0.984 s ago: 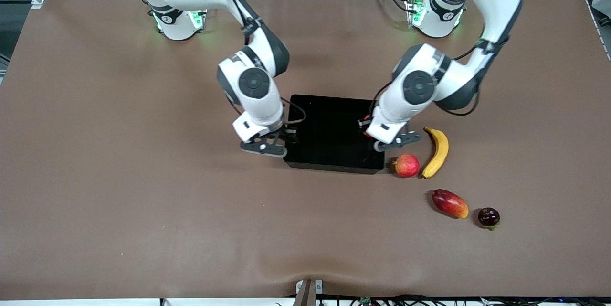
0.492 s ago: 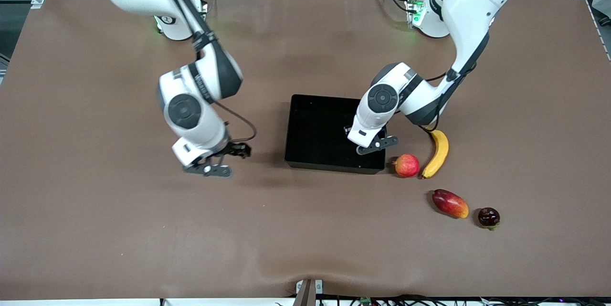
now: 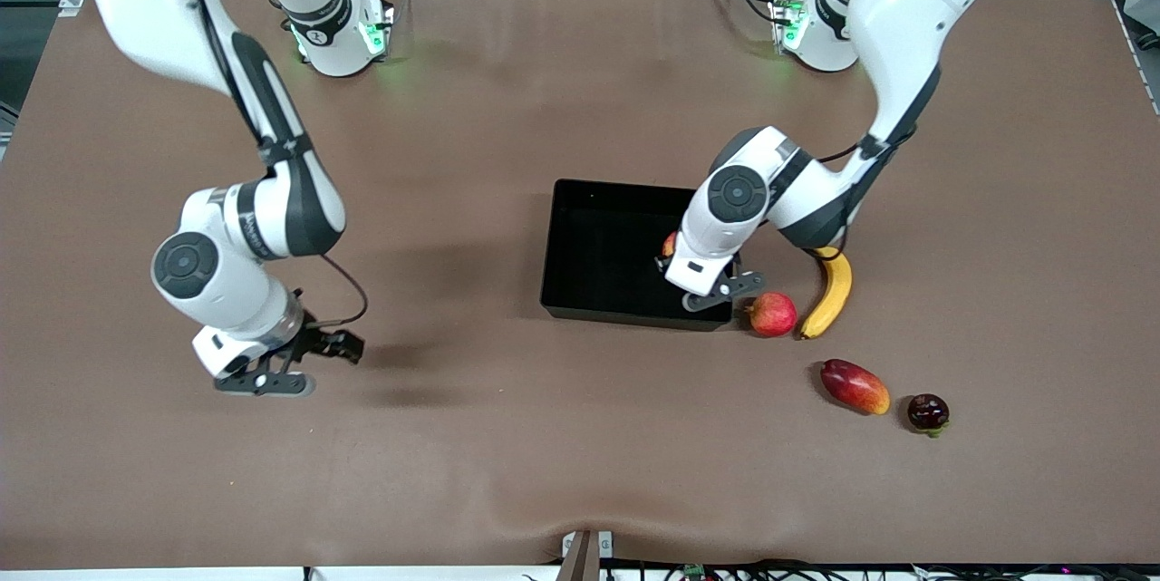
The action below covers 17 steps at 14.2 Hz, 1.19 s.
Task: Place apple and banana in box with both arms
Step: 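Lower the apple into the box with the left gripper while the right gripper withdraws, then move the left gripper to the yellow banana and grasp it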
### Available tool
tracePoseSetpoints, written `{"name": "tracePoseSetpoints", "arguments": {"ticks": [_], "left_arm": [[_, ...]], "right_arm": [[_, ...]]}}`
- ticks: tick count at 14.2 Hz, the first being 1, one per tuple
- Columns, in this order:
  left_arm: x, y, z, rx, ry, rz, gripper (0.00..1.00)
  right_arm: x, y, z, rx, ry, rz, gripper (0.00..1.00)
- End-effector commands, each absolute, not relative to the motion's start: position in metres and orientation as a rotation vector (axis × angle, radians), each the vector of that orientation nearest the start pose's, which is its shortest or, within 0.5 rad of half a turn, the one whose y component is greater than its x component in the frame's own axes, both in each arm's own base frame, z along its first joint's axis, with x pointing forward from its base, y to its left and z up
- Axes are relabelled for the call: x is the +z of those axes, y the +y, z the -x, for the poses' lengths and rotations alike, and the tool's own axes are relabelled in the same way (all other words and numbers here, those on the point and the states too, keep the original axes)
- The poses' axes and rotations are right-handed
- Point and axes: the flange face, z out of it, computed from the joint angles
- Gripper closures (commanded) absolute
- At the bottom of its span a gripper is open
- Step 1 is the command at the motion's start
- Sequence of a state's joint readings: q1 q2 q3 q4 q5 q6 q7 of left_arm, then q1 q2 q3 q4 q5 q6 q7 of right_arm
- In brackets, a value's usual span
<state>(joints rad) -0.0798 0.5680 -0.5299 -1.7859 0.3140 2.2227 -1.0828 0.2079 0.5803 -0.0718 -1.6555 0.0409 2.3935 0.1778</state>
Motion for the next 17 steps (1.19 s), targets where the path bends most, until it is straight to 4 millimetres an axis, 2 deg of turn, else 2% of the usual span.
{"name": "tracePoseSetpoints", "arguments": {"ticks": [1, 3, 4, 5, 7, 9, 10, 13, 15, 16, 17], "left_arm": [[0.339, -0.300, -0.583, 0.027, -0.522, 3.029, 0.00], [0.367, -0.255, -0.604, 0.082, -0.461, 3.033, 0.00], [0.373, -0.222, -0.612, 0.102, -0.400, 3.034, 0.00], [0.370, -0.187, -0.620, 0.137, -0.317, 3.035, 0.00], [0.343, -0.122, -0.626, 0.216, -0.151, 3.035, 0.00], [0.312, -0.080, -0.626, 0.217, -0.030, 3.031, 0.00], [0.295, -0.074, -0.621, 0.211, 0.014, 3.025, 0.00], [0.243, -0.075, -0.604, 0.238, 0.083, 3.062, 0.00], [0.225, -0.070, -0.598, 0.256, 0.202, 3.080, 0.00], [0.215, -0.059, -0.598, 0.266, 0.262, 3.093, 0.00], [0.203, -0.051, -0.597, 0.272, 0.286, 3.110, 0.00]], "right_arm": [[0.276, 0.077, -0.711, -0.306, 0.126, 3.095, 0.00], [0.274, 0.064, -0.720, -0.330, 0.151, 3.093, 0.00], [0.272, 0.054, -0.722, -0.350, 0.165, 3.093, 0.00], [0.267, 0.048, -0.725, -0.381, 0.146, 3.090, 0.00], [0.260, 0.032, -0.729, -0.455, 0.104, 3.082, 0.00], [0.257, 0.031, -0.726, -0.444, 0.098, 3.086, 0.00], [0.255, 0.030, -0.725, -0.435, 0.100, 3.088, 0.00], [0.242, 0.034, -0.715, -0.385, 0.089, 3.096, 0.00], [0.230, 0.036, -0.702, -0.333, 0.083, 3.103, 0.00], [0.224, 0.036, -0.694, -0.302, 0.073, 3.108, 0.00], [0.228, 0.036, -0.685, -0.290, 0.051, 3.111, 0.00]]}}
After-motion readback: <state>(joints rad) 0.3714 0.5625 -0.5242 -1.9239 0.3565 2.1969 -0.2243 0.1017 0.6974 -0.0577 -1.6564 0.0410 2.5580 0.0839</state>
